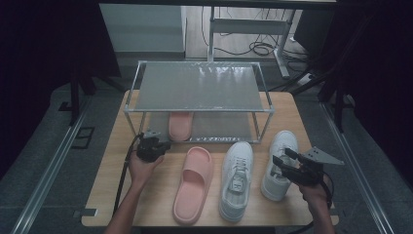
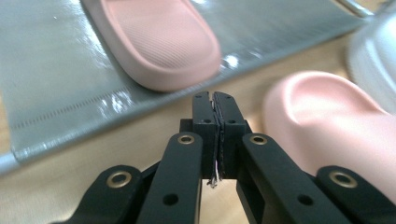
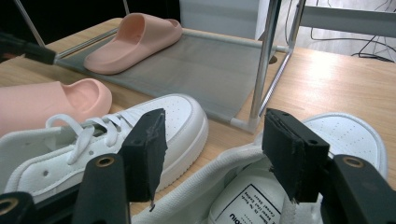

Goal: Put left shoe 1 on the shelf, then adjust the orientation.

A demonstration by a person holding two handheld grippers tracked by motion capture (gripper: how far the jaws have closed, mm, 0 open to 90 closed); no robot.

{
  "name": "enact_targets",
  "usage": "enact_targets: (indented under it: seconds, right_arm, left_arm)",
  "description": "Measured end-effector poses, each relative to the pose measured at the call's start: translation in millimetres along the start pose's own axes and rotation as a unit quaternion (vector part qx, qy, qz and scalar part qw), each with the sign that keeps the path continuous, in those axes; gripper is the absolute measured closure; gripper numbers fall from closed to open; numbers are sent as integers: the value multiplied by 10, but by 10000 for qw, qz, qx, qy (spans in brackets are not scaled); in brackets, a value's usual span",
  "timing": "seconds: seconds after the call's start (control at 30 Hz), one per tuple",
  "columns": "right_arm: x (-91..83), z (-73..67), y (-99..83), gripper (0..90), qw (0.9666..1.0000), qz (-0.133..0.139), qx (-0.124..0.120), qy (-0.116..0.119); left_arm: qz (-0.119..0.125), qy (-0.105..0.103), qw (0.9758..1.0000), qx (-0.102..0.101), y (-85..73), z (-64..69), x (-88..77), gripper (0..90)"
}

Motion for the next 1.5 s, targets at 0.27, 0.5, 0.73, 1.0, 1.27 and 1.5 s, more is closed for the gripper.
enact_targets:
  seconds: [0.27,0.5,0.73,1.0,1.27,1.5]
  right_arm:
    - [-36,13,-2,408,10000,21,12,-36]
    - [-37,11,-6,408,10000,10,10,-33]
    - [-32,28,-6,408,10000,10,29,-36]
    - [-28,-2,17,407,10000,23,-36,-1]
    - [1,-7,25,408,10000,12,-43,28]
    - [46,-51,40,407,9999,-8,-113,85]
  left_arm:
    - [-11,-258,9996,152,-152,245,-218,893]
    - [62,-377,9990,211,-266,416,-383,896]
    - [30,-513,9984,253,-406,549,-501,896]
    - [-30,-585,9981,185,-556,607,-520,891]
    - [5,-589,9981,157,-587,633,-572,887]
    - [118,-661,9974,262,-504,755,-615,898]
Point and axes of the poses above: each handheld gripper's, and its own axes: x roughly forward along the jaws, y roughly out of its top, z roughly to its right, the point moved 10 cm from there along x, roughly forward along the jaws, and after that the axes turned 9 degrees about x, right-handed, at the moved point
